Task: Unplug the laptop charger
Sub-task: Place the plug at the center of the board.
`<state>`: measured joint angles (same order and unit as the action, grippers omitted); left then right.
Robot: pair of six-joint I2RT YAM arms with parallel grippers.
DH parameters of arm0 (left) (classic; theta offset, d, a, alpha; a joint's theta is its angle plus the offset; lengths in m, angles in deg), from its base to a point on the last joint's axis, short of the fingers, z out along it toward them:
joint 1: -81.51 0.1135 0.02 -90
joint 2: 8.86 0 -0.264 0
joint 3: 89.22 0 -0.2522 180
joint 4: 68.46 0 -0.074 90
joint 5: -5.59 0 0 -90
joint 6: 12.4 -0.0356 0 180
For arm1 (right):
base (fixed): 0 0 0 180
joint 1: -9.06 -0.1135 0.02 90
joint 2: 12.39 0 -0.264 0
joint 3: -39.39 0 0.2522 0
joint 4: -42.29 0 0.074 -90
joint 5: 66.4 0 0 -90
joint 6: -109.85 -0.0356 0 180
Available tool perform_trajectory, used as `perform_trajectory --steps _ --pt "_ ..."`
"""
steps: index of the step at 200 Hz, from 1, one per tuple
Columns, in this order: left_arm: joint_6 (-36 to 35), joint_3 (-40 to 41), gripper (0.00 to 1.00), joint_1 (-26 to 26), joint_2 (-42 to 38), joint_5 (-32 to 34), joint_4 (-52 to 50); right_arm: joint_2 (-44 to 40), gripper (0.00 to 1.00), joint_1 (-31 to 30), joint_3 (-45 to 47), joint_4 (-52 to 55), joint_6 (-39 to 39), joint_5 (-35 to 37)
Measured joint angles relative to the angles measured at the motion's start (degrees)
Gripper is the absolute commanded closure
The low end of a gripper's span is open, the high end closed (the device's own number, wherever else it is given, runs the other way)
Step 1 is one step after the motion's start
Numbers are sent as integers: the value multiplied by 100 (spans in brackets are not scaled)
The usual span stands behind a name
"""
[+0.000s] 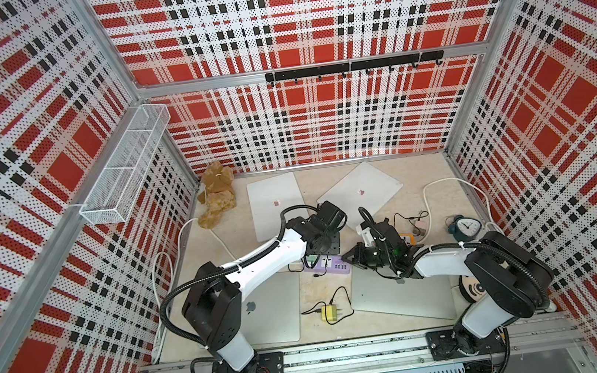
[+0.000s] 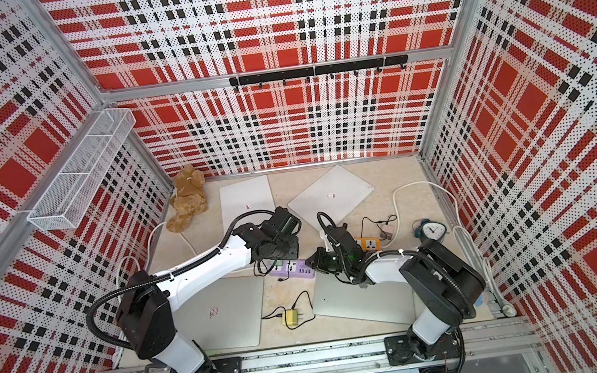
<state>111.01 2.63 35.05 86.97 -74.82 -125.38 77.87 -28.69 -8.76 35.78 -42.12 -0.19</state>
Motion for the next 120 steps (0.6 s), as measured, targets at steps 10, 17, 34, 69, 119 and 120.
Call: perform_trajectory --steps 10,17,34,69,119,120 --pt "0 0 78 0 -2 4 0 -22 94 0 -48 37 0 0" --pt "0 -2 78 0 -2 11 0 -31 94 0 -74 57 7 2" --pt "2 -2 77 -2 -9 28 0 -90 94 0 -136 195 57 55" --pt "0 -177 77 -50 -22 33 -28 -415 94 50 -186 612 232 247" --pt "-24 -660 77 -116 -22 31 -28 -1196 93 321 -186 1255 492 553" --pt "-28 -675 77 -116 -22 31 -28 -1220 93 328 -186 1274 494 560"
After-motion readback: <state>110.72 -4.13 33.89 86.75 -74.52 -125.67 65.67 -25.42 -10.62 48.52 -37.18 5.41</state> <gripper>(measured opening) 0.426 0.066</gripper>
